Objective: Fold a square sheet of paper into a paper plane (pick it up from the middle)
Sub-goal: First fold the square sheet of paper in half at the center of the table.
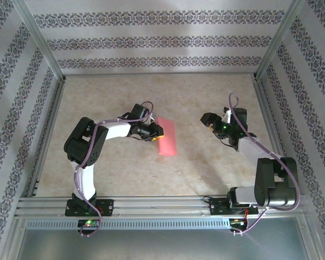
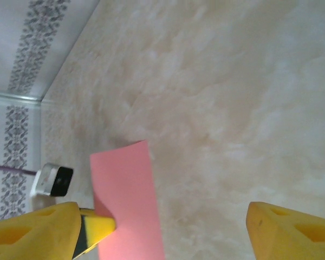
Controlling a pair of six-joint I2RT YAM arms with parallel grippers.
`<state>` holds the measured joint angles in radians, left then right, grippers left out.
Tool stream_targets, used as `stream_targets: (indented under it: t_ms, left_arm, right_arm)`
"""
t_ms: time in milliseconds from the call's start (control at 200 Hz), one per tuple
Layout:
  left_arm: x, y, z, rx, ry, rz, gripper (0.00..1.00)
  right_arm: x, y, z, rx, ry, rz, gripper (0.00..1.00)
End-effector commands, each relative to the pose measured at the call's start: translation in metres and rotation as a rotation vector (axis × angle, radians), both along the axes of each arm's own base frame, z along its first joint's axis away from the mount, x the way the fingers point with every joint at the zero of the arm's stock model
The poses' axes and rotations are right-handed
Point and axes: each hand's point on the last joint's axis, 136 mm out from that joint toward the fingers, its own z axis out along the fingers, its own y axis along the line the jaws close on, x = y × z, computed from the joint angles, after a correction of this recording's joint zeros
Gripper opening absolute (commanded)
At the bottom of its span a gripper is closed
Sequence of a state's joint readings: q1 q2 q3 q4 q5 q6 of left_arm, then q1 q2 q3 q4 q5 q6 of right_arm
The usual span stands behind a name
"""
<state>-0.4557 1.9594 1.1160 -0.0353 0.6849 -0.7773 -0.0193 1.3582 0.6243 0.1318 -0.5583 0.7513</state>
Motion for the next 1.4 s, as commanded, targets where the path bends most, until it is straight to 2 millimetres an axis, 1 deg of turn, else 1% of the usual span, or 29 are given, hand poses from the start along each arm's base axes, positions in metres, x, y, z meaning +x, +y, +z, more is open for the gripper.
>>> stream_targets:
  t_ms: [0,110,290,415,499,614,744,824,889,944,1009,1179,1229,1324,1394]
  left_arm:
    - [-0.002,0.016,-0.013,0.103,0.014,-0.027,0.26]
    - [-0.002,0.021,-0.020,0.131,0.028,-0.022,0.26]
    - [-0.003,0.031,-0.029,0.187,0.051,-0.002,0.31]
    - [-0.004,0.036,-0.029,0.218,0.061,0.003,0.35]
    - [-0.004,0.037,-0.029,0.229,0.065,0.005,0.38]
    - [-0.004,0.042,-0.030,0.262,0.073,0.018,0.38]
    - [-0.003,0.044,-0.030,0.269,0.079,0.033,0.36]
    - [-0.002,0.043,-0.032,0.266,0.083,0.038,0.35]
    - [-0.002,0.043,-0.032,0.268,0.084,0.044,0.34]
    - [-0.002,0.044,-0.032,0.272,0.082,0.046,0.34]
    - [-0.002,0.045,-0.033,0.273,0.082,0.047,0.33]
    - [-0.004,0.045,-0.033,0.272,0.085,0.046,0.32]
    - [-0.004,0.045,-0.034,0.272,0.084,0.049,0.31]
    - [-0.004,0.045,-0.033,0.268,0.080,0.052,0.31]
    - [-0.003,0.045,-0.032,0.265,0.079,0.054,0.31]
  right_arm:
    - [-0.004,-0.012,-0.020,-0.017,0.064,-0.014,0.79]
    - [-0.001,-0.013,-0.028,-0.007,0.090,-0.009,0.77]
    - [0.003,-0.012,-0.033,-0.001,0.109,-0.005,0.76]
    - [0.002,-0.003,-0.035,-0.001,0.125,0.022,0.75]
    - [0.001,0.012,-0.035,-0.005,0.132,0.065,0.73]
    - [-0.003,0.043,-0.037,-0.046,0.148,0.152,0.68]
    - [-0.012,0.084,-0.044,-0.088,0.179,0.267,0.56]
    - [-0.017,0.109,-0.050,-0.106,0.200,0.335,0.45]
    - [-0.021,0.126,-0.057,-0.118,0.220,0.380,0.37]
    - [-0.023,0.135,-0.064,-0.127,0.240,0.399,0.32]
    - [-0.024,0.144,-0.070,-0.129,0.257,0.417,0.28]
    - [-0.028,0.169,-0.076,-0.116,0.270,0.495,0.18]
    - [-0.028,0.173,-0.077,-0.115,0.272,0.506,0.15]
    - [-0.029,0.177,-0.081,-0.119,0.286,0.512,0.15]
    - [-0.031,0.176,-0.090,-0.141,0.313,0.506,0.14]
